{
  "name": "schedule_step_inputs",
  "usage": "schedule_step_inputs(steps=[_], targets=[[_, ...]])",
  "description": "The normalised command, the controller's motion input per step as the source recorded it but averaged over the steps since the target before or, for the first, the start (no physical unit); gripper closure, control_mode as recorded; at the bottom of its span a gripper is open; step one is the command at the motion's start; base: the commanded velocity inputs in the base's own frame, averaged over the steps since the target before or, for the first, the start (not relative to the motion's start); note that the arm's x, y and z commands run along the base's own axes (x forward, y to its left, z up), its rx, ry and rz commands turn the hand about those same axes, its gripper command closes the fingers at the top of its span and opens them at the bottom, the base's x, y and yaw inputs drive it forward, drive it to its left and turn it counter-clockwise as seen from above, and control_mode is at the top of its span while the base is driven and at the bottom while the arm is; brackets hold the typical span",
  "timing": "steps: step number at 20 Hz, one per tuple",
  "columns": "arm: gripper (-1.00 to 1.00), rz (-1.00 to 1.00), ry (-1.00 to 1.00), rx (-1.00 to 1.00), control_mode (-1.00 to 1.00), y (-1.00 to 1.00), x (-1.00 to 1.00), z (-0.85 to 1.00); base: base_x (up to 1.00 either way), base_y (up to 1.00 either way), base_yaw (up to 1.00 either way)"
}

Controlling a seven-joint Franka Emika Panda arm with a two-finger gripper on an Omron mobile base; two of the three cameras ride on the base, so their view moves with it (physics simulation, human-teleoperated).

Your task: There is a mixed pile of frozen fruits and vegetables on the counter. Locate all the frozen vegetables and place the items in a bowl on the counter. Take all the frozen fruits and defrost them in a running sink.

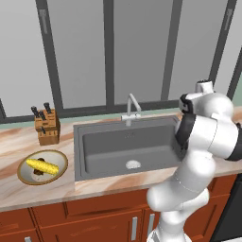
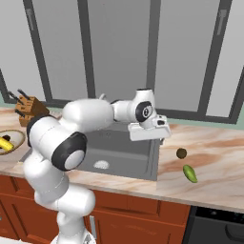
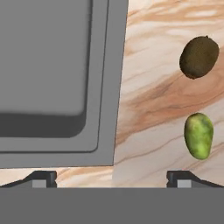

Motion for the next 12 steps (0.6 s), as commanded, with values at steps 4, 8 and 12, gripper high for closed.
schedule_step_inputs(steps=[4, 8, 12], targets=[[-1.0, 0.23, -0.04, 0.12, -1.0, -0.54, 0.24, -0.01, 0.0, 0.0, 0.0], [-1.0, 0.08, -0.03, 0.15, -1.0, -0.53, 0.03, -0.02, 0.0, 0.0, 0.0], [-1.0, 0.0, 0.0, 0.06, -1.0, -0.34, 0.02, -0.02, 0.0, 0.0, 0.0]])
